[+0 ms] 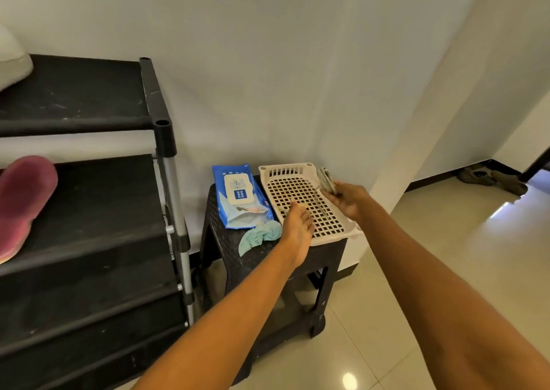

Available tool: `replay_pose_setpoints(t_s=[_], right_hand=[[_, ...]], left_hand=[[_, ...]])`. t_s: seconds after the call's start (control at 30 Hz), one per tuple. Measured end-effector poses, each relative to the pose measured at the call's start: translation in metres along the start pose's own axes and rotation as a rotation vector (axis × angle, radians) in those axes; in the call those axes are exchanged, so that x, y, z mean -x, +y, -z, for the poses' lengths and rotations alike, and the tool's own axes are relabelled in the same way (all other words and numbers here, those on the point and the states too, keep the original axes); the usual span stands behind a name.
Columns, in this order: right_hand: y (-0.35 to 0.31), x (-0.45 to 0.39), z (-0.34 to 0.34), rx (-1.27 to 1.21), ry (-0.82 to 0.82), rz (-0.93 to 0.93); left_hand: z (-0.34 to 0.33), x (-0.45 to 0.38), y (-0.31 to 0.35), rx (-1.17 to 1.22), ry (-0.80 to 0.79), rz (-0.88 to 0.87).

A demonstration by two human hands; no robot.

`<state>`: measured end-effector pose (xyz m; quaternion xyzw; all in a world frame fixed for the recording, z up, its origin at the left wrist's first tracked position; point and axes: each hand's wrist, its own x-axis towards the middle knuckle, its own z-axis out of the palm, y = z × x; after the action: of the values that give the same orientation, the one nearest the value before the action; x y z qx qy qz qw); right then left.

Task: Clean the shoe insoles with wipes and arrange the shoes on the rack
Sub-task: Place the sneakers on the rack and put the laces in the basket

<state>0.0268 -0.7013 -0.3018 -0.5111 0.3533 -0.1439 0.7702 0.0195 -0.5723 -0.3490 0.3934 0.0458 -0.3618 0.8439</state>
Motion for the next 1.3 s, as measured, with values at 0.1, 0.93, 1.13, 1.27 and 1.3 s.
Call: replay_pose_setpoints(t_s=[0.1,0.93,1.13,1.27,1.3], right_hand=[[0.001,0.002,0.011,0.162,0.076,-0.185],[0.044,0.077,-0.015,0.854,0.262,0.472],[0.074,0.171,-0.031,0.734,0.114,0.351],[0.107,0.232,-0.046,0.757,0.029,0.183],[0.117,0.239,-0.05,0.762,-0.009,0.143]], left_hand=[[-0.002,0.001,0.0,-0.016,0.001,-0.002],[-0.019,0.064,0.013,-0.057,0.001,0.022],[0.004,0.16,0.036,-0.204,0.061,-0.013],[0.043,0.22,0.034,-0.382,0.178,0.017],[0.054,0.227,0.032,-0.409,0.201,0.031]])
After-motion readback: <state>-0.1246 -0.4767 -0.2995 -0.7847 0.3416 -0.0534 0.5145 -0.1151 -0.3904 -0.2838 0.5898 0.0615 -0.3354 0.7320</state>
